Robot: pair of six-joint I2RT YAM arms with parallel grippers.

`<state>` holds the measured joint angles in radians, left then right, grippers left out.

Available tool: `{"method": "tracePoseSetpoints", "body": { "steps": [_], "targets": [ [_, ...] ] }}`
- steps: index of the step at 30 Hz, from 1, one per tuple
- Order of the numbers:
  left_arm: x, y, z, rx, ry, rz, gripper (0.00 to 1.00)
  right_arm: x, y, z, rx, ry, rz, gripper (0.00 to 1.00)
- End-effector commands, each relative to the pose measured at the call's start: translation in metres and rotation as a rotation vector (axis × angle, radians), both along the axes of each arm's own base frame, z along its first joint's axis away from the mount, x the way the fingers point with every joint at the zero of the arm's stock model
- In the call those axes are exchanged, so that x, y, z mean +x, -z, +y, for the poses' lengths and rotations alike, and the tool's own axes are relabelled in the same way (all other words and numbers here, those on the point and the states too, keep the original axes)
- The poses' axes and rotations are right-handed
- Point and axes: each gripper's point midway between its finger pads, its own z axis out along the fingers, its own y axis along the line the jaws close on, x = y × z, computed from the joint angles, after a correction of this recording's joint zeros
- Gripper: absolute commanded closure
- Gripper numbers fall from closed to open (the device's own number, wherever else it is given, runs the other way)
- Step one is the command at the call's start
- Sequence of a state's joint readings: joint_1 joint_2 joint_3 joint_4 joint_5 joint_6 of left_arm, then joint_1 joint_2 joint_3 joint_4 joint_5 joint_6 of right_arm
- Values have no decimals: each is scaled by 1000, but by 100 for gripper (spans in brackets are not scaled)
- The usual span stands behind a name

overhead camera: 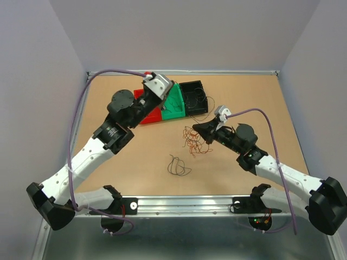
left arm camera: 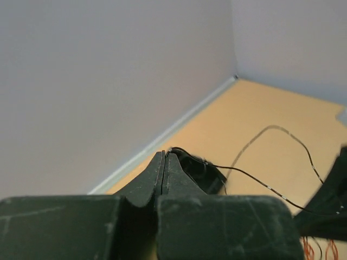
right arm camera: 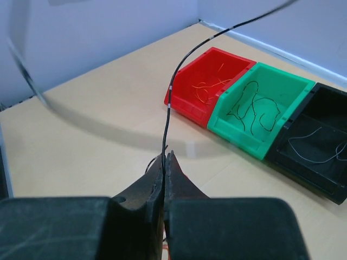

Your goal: Untangle the cables

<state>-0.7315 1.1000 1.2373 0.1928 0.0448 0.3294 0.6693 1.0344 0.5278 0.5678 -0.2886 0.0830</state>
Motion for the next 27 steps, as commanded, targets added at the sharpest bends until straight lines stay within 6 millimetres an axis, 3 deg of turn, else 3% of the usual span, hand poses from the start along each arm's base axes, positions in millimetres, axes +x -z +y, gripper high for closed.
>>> {"method": "tracePoseSetpoints", "body": {
  "steps": [1, 6, 7, 12, 16, 19, 23, 27],
  "targets": [
    [-22, 30, -35, 75, 229, -62, 100, -8, -9, -4, 35, -5, -30, 99],
    [-29, 78, -61, 137, 370, 7, 100, -7, -9, -8, 45, 19, -30, 99],
    [-35, 97, -69, 152, 432, 39, 100, -6, -9, -9, 47, 22, -32, 100],
    [-33, 132, -88, 196, 513, 108, 96, -5, -8, -3, 45, 2, -23, 99],
    [-38, 153, -98, 243, 592, 152, 79, -2, -7, -1, 44, 5, -18, 99],
    [-35, 158, -101, 252, 593, 172, 56, 0, -4, 0, 36, 9, -18, 100],
    [-33, 155, -97, 239, 581, 166, 41, -1, -5, 0, 34, 1, -23, 100],
    [-30, 148, -92, 216, 553, 160, 33, -4, -6, -1, 39, -6, -31, 99]
  ]
}}
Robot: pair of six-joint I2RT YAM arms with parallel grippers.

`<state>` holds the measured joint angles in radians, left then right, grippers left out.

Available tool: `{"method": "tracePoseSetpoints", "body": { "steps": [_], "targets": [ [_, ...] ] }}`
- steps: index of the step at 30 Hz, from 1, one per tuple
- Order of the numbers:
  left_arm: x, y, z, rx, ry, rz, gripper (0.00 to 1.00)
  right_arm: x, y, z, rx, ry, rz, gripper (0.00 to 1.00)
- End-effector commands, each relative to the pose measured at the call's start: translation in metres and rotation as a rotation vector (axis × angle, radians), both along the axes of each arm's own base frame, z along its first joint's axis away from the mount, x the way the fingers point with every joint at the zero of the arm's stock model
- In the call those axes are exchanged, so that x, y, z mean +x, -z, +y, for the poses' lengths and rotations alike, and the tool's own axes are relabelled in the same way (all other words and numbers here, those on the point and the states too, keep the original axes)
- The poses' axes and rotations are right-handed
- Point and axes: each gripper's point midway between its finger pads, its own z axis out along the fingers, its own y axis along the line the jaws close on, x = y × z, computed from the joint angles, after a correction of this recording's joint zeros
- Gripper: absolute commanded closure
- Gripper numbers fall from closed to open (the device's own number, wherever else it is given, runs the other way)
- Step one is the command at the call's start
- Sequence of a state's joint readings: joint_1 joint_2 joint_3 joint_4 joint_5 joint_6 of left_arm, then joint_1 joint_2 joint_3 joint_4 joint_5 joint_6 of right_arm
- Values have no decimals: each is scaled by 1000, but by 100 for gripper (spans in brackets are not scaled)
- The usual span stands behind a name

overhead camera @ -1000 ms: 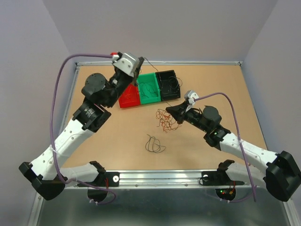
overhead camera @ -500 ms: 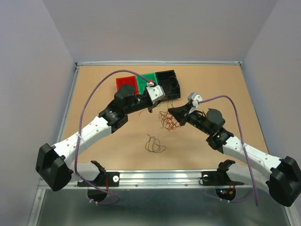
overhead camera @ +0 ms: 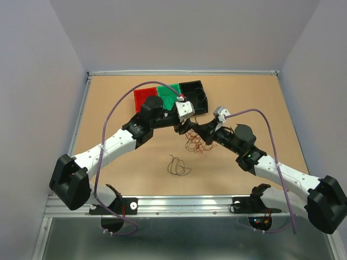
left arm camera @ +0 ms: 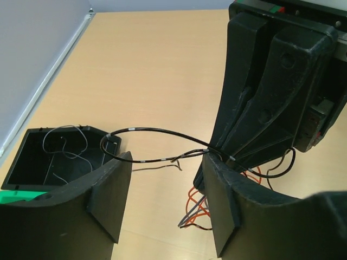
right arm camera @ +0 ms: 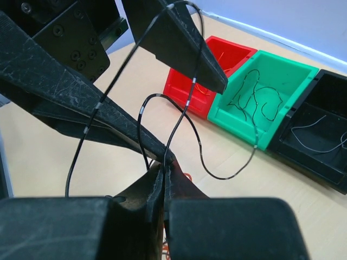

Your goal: Untangle the cables

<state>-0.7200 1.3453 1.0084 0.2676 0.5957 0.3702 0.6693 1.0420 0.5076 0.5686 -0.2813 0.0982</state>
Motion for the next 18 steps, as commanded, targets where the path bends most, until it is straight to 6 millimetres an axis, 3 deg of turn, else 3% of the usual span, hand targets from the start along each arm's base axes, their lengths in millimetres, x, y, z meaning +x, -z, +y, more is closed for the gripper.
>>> {"method": "tracePoseSetpoints", "body": {
  "steps": [1, 8, 12, 15, 16, 17, 18],
  "targets": [
    [-5, -43, 3, -95, 14, -64, 29, -7, -20, 0, 48, -23, -71, 99],
    [-9, -42, 4, -101, 65, -46, 23, -16, -19, 4, 39, -79, -87, 99],
    [-9, -45, 11, -125, 106, -31, 25, -20, -20, 5, 38, -97, -93, 99],
    [-12, -47, 15, -137, 158, -17, 54, -23, -20, 5, 40, -112, -98, 99],
    [-13, -46, 15, -135, 173, -11, 67, -23, -19, 5, 38, -114, -96, 100],
    [-16, -48, 15, -135, 202, -13, 90, -24, -20, 6, 39, -115, -99, 99],
    [-17, -47, 15, -133, 213, -6, 99, -23, -20, 5, 39, -112, -97, 99]
  ]
}}
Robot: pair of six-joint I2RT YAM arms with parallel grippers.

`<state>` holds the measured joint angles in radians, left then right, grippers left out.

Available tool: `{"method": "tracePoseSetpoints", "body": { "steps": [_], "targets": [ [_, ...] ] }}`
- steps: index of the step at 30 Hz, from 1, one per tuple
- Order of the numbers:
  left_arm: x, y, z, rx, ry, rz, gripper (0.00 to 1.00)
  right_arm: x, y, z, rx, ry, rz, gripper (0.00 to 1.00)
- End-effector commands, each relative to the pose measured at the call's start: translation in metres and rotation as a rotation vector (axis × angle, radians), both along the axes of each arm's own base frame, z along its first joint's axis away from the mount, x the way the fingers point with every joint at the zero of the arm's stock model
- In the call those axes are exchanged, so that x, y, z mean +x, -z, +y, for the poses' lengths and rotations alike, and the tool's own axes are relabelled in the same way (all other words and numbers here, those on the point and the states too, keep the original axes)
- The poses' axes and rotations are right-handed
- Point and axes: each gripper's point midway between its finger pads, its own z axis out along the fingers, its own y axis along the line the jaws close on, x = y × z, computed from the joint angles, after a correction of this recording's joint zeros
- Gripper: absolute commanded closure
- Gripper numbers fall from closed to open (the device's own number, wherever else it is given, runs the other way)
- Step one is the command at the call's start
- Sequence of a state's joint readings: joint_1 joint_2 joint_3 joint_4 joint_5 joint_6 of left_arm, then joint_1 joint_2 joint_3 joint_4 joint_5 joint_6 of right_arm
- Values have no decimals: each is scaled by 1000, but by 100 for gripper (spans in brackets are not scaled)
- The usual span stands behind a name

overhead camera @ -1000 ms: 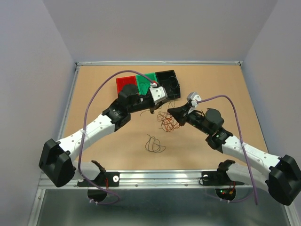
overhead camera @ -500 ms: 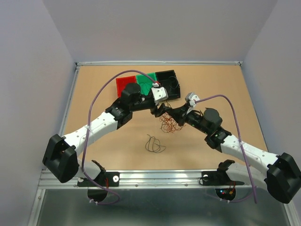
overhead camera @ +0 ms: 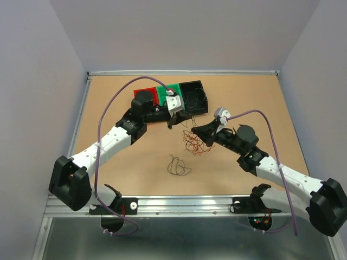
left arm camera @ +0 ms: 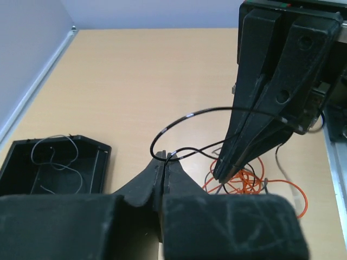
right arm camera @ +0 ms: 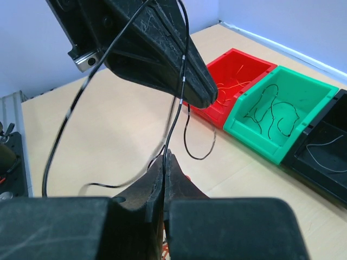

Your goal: Untangle the cables

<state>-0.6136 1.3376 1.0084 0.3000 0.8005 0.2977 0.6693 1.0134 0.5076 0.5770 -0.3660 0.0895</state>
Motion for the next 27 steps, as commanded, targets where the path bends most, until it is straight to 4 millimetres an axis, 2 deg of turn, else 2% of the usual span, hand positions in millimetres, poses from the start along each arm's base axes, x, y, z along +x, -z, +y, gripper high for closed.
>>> {"method": "tracePoseSetpoints", "body": {
  "steps": [1, 5, 13, 14, 16, 17, 19, 23, 27],
  "targets": [
    [-18, -33, 0, -69, 132, -64, 100, -7, -7, -1, 25, -22, -54, 100],
    [-24, -35, 1, -78, 165, -54, 100, -3, -5, 0, 23, -9, -42, 100],
    [-31, -55, 15, -131, 192, -52, 100, 11, 9, 12, -13, -13, 1, 100],
    [-32, -55, 15, -132, 195, -52, 93, 11, 9, 13, -16, -22, 2, 100],
    [-33, -53, 15, -129, 203, -46, 73, 12, 9, 16, -18, -32, 3, 99],
    [-33, -52, 15, -128, 207, -41, 60, 11, 10, 16, -19, -33, 4, 99],
    [-35, -50, 14, -124, 230, -36, 48, 11, 9, 16, -18, -36, 0, 100],
    [-29, -44, 12, -111, 214, -25, 41, 10, 8, 15, -14, -33, -7, 99],
    [-21, -41, 11, -100, 182, -26, 38, 7, 5, 11, -4, -25, -14, 99]
  ]
}}
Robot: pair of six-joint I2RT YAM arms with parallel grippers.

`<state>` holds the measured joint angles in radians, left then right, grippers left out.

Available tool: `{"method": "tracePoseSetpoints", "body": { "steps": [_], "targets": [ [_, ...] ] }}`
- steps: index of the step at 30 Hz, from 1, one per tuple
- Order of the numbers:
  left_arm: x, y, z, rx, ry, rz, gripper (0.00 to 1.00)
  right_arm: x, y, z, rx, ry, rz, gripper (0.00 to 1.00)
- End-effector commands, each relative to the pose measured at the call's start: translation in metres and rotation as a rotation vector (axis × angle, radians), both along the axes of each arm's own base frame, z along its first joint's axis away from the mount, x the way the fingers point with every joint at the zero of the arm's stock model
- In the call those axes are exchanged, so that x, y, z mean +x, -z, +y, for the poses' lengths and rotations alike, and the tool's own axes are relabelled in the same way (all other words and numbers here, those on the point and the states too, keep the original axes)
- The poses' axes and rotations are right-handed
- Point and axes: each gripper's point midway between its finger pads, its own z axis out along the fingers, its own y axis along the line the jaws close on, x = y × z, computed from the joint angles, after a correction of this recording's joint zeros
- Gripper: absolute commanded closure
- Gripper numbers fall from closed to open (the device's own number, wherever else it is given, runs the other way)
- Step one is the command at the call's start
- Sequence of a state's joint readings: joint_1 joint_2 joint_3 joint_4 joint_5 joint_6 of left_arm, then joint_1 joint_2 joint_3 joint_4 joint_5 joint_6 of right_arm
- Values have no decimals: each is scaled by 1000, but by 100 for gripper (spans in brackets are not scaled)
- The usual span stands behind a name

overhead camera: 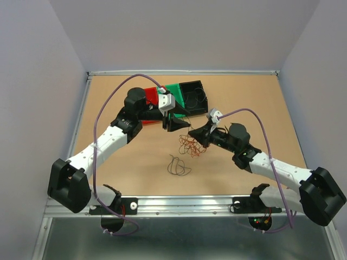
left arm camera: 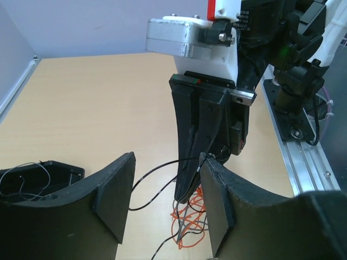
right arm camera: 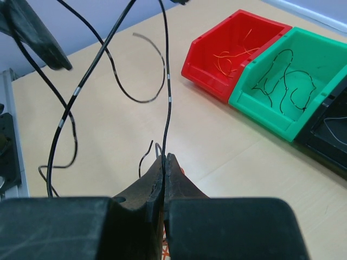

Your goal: Untangle the cables

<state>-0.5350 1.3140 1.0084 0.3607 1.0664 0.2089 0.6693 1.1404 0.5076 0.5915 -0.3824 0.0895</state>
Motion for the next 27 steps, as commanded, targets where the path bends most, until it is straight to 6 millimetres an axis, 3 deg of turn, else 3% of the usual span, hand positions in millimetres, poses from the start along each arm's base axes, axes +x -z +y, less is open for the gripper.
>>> {"method": "tracePoseSetpoints", "body": {
  "steps": [1, 10, 13, 14, 16, 17, 20, 24, 27],
  "targets": [
    [5, -17, -1, -24, -7, -62, 37, -2, -35, 0, 68, -7, -100, 99],
    [16, -8, 1, 1, -62, -114, 36, -10, -40, -3, 82, -22, -114, 99],
    [17, -7, -1, 1, -55, -100, 52, -12, -41, -2, 84, -36, -117, 100],
    [16, -8, -2, 1, -47, -100, 67, -12, -40, -1, 81, -39, -113, 99],
    [16, -7, -2, 1, -38, -88, 83, -12, -38, 0, 79, -43, -108, 99],
    [15, -8, -3, -1, -35, -87, 100, -12, -38, 0, 78, -45, -107, 99],
    [11, -14, -2, -13, -28, -61, 100, -7, -34, 3, 68, -40, -92, 99],
    [13, -36, 2, -42, -77, -72, 100, -1, -28, 7, 53, -34, -83, 98],
    [8, -79, 10, -113, -123, -85, 100, 9, -26, 12, 38, -22, -78, 92]
  ]
}}
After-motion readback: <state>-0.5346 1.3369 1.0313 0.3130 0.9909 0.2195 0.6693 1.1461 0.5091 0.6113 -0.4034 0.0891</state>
